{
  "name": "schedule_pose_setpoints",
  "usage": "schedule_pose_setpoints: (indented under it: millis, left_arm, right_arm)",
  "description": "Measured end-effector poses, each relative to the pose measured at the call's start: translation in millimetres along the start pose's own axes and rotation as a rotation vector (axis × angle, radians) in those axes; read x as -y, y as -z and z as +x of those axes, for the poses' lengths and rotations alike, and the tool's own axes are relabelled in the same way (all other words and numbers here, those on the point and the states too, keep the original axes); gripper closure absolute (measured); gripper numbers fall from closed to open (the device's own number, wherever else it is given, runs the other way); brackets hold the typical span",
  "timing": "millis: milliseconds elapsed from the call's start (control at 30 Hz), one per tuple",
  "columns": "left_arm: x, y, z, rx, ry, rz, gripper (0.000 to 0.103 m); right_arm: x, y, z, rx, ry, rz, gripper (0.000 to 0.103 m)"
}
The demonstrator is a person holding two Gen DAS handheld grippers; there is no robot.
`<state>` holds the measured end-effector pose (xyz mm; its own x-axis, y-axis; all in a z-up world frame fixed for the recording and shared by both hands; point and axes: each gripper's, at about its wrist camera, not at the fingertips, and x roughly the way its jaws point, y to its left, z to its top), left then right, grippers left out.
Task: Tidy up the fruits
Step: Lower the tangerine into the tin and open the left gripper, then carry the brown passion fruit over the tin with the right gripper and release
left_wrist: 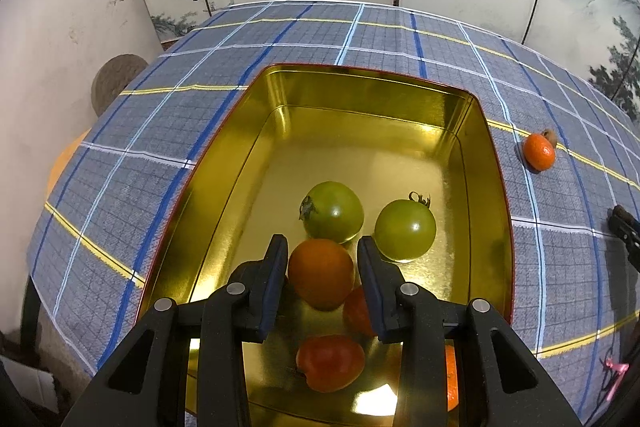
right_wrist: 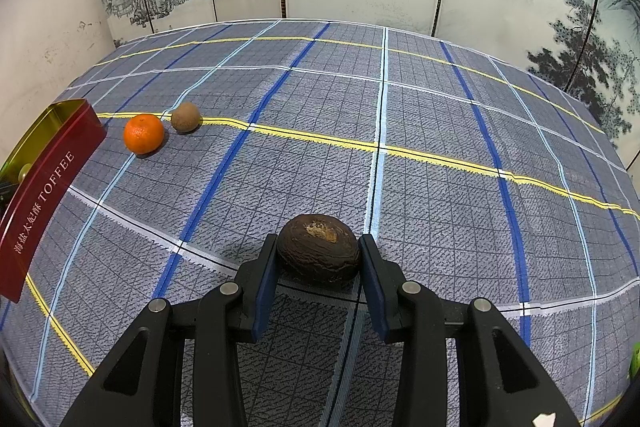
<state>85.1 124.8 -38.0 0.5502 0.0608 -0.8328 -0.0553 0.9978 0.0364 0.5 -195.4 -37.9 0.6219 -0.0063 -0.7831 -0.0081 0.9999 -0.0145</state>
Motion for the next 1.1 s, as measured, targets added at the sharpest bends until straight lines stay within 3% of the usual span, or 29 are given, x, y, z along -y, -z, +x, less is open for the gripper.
schedule_pose_setpoints:
  millis: [400, 600, 833, 967, 1100]
  left_arm:
    - [-0.1, -0.7, -0.9, 0.000, -0.001, 0.002, 0.064]
    - [-0.3, 0.0, -2.1, 0.005, -0.005, 0.004, 0.052]
    - [-3.0, -3.0, -9.7, 0.019, 0.000, 0.001, 0.051]
    - [-3.2, -4.1, -15.0, 0.031, -0.004, 0.003, 0.043]
    - [-2.7, -4.8, -19.6, 0.042, -0.008, 0.003, 0.041]
  right_arm:
    - [-0.4, 0.0, 0.2, -0.001, 0.002, -0.001, 0.067]
    - [-1.9, -0.6, 0.2, -0.001, 0.003, -0.002, 0.067]
    - [2.5, -0.6, 0.5, -0.001, 0.008, 0.004, 0.067]
    - [-0.5, -1.2, 0.3, -0.003, 0.008, 0.007, 0.067]
    - [4.2, -0.1, 0.9, -0.010, 0.008, 0.005, 0.067]
